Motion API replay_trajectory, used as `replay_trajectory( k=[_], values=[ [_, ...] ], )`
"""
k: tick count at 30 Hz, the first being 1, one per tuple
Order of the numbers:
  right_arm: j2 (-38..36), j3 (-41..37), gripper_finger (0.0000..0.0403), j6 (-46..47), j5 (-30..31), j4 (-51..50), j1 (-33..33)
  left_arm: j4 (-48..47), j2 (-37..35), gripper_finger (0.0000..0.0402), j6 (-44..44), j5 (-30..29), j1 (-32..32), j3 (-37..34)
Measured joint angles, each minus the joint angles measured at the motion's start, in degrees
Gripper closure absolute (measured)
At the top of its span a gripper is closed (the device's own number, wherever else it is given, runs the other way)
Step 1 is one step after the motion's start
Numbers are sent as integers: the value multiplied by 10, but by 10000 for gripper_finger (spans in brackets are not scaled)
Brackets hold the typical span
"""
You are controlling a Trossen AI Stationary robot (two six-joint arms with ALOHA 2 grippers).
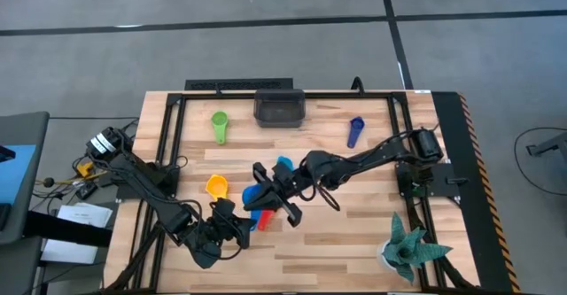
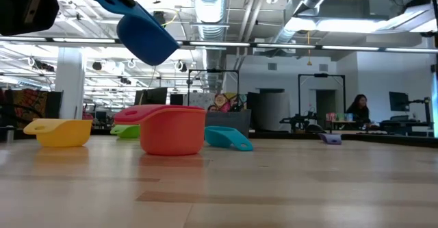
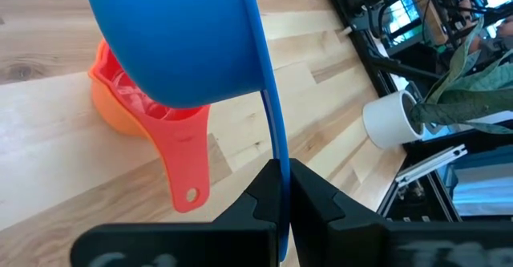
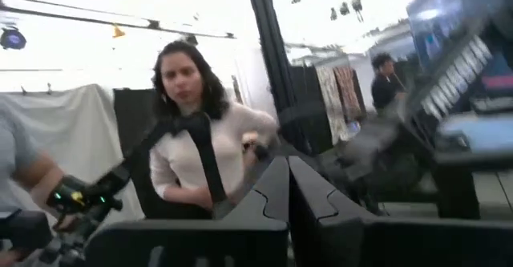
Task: Nest measuring cups in basket
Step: Stack the blue measuring cup on top of the red measuring cup
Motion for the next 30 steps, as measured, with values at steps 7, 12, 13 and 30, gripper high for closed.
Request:
replay_trajectory(
  k=[7, 12, 13, 30],
  values=[
    [-2, -52, 390, 2, 1, 6, -3, -1, 0, 402, -3, 0, 1, 0],
    [-6, -112, 390, 15, 6, 97, -21, -1, 0, 402, -8, 0, 1, 0],
    [-6, -126, 390, 23, 6, 117, -27, -1, 0, 402, -9, -1, 1, 0],
    [-123, -353, 390, -12, 2, 130, -133, 1, 0, 401, -30, -3, 8, 0]
  ],
)
